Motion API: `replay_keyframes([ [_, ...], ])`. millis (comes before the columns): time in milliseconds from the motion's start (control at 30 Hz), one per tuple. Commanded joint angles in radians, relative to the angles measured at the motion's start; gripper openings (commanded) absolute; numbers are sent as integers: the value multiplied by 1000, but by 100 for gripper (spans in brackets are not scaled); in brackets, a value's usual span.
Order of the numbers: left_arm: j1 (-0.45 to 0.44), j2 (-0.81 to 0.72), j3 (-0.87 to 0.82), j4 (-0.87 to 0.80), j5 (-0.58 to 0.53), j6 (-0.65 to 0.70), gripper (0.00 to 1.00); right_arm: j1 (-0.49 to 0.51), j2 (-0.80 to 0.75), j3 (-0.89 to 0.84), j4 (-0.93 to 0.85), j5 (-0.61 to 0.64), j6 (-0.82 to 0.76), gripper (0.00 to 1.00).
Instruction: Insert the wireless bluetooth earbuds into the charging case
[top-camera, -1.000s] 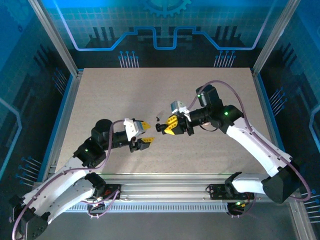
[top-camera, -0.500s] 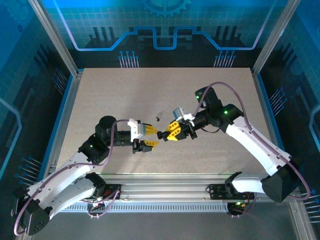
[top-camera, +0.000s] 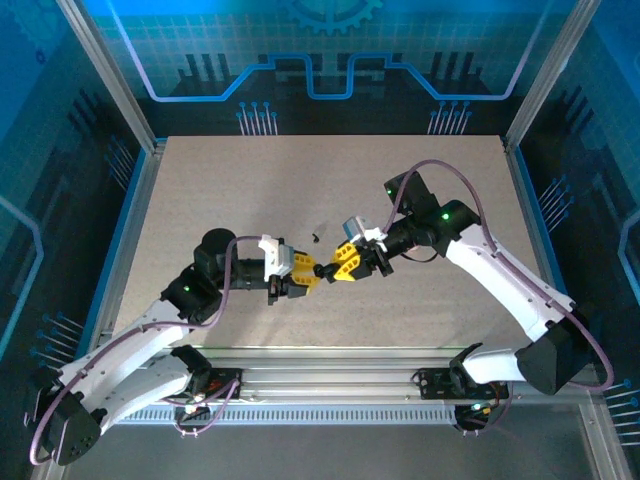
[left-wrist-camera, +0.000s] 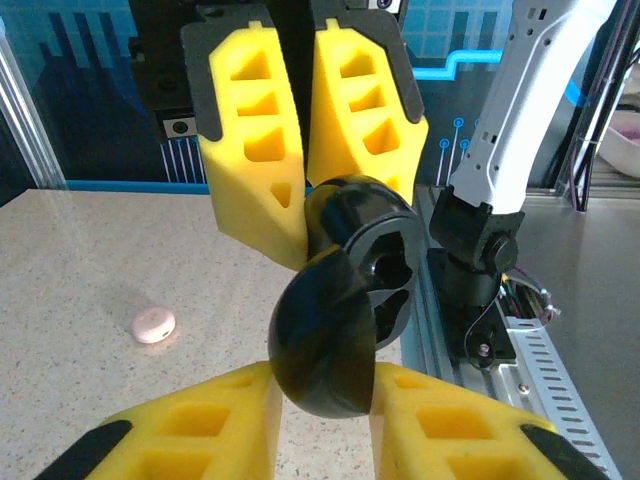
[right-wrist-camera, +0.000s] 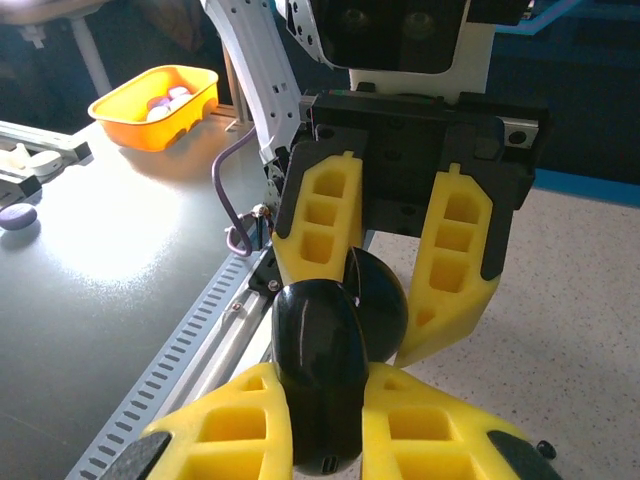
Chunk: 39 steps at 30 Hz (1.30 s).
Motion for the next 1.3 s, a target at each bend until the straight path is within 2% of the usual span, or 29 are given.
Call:
replay_keyframes([
  [0, -7, -3, 42, 22, 35, 15, 25, -11, 22, 37, -22, -2, -36, 9],
  [67, -8, -1, 45, 21, 33, 15, 25, -12, 28, 40, -26, -3, -40, 9],
  [133, -8, 2, 45, 27, 31, 15, 31, -12, 31, 41, -28, -4, -42, 9],
  [200, -8, 8, 46, 34, 24, 14, 33, -12, 33, 42, -26, -4, -44, 9],
  [467, -8, 33, 63, 31, 10, 20, 20, -14, 43, 48, -26, 4, -55, 8],
  [800, -8, 31, 77, -1, -4, 43, 15, -41, 54, 65, -26, 8, -58, 9],
  [900, -7, 30, 86, -19, -26, 47, 15, -45, 56, 65, -14, 21, -40, 16],
  [1000, -8, 34, 112, -99, -102, 70, 14, -48, 51, 69, -6, 71, -8, 29],
  [1100, -7, 50, 166, -259, -185, 133, 14, -50, 24, 62, 0, 171, 14, 39],
  [1267, -8, 114, 284, -558, -293, 267, 15, -46, -37, 43, -7, 353, -27, 46],
])
